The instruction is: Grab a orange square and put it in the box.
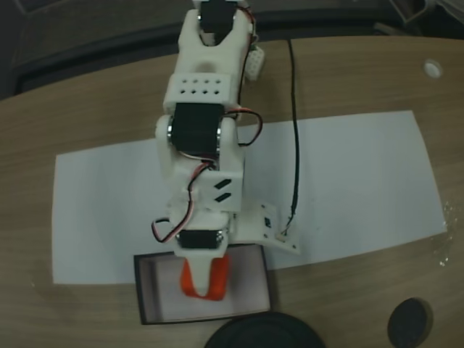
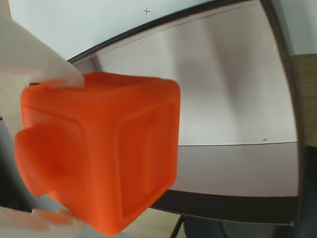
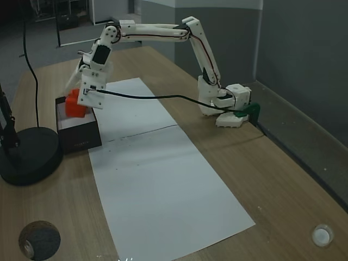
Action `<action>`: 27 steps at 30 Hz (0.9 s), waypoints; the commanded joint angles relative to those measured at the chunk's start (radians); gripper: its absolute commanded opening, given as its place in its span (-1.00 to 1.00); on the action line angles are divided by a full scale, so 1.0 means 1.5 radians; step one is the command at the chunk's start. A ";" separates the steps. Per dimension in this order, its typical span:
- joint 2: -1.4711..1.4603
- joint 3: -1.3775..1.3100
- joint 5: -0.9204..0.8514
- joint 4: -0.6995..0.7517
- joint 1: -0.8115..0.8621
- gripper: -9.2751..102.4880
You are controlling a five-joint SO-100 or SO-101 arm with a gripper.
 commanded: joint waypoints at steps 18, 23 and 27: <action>0.261 -0.043 0.001 0.144 0.002 -0.84; 0.458 -0.038 0.024 0.252 -0.036 -0.84; 0.611 -0.037 0.024 0.348 -0.125 -0.84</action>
